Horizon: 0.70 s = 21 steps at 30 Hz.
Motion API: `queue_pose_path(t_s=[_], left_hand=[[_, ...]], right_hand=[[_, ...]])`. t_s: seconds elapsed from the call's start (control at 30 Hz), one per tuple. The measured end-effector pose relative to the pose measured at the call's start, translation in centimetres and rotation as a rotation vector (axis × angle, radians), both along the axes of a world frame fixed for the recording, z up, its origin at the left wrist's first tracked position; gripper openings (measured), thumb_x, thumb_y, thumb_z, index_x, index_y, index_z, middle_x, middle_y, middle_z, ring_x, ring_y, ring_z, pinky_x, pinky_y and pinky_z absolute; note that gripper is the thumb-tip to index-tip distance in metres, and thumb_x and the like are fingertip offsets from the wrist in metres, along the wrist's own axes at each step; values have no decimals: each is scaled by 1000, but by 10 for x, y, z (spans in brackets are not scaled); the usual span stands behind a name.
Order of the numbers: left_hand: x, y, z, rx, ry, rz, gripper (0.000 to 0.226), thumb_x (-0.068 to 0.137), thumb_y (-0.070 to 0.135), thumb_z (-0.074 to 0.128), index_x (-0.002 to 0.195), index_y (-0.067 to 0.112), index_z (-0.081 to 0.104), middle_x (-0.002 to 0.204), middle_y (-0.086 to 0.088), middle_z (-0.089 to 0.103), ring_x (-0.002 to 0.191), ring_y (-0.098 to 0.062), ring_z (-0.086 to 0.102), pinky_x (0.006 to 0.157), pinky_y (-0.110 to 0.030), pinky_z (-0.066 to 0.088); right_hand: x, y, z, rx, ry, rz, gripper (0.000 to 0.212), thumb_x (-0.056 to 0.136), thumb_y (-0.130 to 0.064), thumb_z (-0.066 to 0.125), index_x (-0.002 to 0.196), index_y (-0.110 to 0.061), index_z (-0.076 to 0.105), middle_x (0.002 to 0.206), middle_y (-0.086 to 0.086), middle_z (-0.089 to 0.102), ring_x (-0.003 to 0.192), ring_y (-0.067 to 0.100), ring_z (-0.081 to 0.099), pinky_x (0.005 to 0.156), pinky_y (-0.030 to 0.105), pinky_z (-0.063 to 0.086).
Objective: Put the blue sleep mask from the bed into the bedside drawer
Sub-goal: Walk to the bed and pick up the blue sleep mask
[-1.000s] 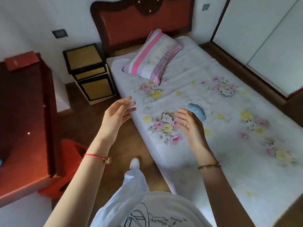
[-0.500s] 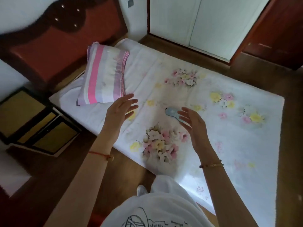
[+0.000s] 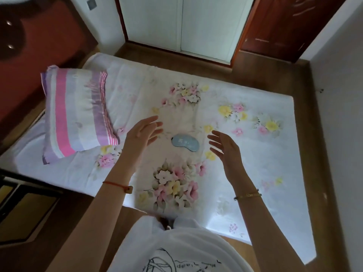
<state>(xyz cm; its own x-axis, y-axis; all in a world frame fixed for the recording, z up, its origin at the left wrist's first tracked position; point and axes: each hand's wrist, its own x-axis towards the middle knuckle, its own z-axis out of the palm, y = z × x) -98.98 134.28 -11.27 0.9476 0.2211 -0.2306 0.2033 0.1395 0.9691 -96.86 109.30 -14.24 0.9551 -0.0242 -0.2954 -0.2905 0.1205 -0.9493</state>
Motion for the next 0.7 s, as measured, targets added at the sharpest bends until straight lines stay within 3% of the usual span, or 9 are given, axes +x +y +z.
queue_pose_path(t_s=[0.2,0.43,0.53,0.7], left_hand=[[35,2,-8,-5,19,-57,30,100,16,55,129,14,64,113,2,74,107,-18,71,91,-26,55],[78,18,-42,114,68,-202,28,100,15,55,126,17,64,115,-2,74,110,-23,70,99,-36,53],[101,21,-66,166,98,-248,26,100,15,55,124,17,64,112,-2,74,109,-26,70,100,-39,53],[143,9,-122,211,190,-280,28,97,19,58,125,16,62,108,4,72,108,-19,69,97,-33,53]], right_hand=[[22,3,-8,-8,30,-53,31,101,-26,43,118,-12,63,123,15,67,119,32,61,104,44,48],[46,15,-32,-18,113,-150,30,100,-23,44,119,-8,62,120,15,67,112,28,62,100,40,48],[66,16,-56,-32,175,-176,26,100,-22,45,115,-12,63,115,12,67,106,26,61,98,39,47],[112,17,-117,-126,330,-201,28,97,-22,49,118,-9,63,111,9,67,100,24,60,86,31,47]])
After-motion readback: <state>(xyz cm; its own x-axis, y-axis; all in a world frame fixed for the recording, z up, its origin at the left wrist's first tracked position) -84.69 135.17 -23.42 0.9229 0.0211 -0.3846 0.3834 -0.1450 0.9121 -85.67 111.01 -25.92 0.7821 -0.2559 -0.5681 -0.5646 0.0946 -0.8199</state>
